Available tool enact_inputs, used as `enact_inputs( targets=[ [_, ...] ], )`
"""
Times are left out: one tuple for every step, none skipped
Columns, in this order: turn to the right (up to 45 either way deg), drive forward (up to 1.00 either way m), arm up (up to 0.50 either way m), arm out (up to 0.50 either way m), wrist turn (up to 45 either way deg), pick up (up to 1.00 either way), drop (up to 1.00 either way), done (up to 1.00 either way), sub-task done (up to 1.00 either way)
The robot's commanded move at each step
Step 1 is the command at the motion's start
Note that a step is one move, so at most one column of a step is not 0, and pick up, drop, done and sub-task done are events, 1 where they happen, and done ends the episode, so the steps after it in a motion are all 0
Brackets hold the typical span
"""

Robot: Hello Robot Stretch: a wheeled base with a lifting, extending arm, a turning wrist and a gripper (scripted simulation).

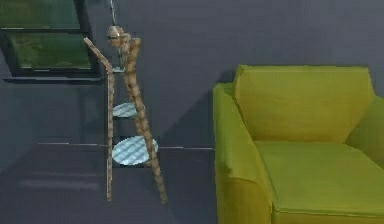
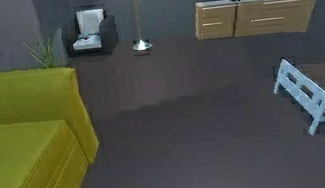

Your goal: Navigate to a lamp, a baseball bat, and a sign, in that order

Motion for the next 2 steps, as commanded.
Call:
enact_inputs(
  targets=[
    [3.0,0.0,0.0,0.0,0.0,0.0,0.0,0.0,0.0],
    [0.0,0.1,0.0,0.0,0.0,0.0,0.0,0.0,0.0]
  ],
)
